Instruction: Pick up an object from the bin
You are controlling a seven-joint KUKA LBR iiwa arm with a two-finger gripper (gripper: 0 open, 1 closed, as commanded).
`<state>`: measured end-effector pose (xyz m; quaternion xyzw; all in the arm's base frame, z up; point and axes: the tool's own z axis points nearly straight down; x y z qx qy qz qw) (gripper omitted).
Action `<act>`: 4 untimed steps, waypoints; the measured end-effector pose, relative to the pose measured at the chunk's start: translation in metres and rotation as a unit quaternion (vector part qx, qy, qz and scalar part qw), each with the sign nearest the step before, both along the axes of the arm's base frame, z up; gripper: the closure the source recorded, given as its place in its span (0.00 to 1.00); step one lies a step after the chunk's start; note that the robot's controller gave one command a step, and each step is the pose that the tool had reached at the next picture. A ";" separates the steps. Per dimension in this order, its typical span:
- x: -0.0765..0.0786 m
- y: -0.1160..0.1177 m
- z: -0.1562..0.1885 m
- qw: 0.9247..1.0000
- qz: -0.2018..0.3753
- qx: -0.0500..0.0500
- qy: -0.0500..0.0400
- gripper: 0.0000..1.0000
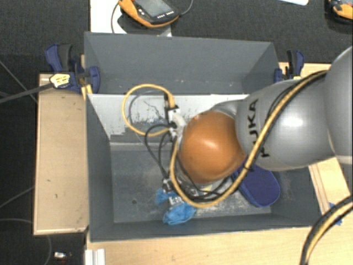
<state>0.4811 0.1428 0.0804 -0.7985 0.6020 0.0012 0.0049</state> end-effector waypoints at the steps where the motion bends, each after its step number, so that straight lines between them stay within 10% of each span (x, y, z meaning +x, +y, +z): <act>1: 0.000 0.000 0.000 1.000 -0.001 0.000 0.000 1.00; 4: 0.000 0.000 0.000 1.000 -0.004 -0.001 0.001 1.00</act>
Offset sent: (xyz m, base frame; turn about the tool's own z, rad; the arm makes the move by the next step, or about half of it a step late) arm 0.0000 0.0000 0.0000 0.0000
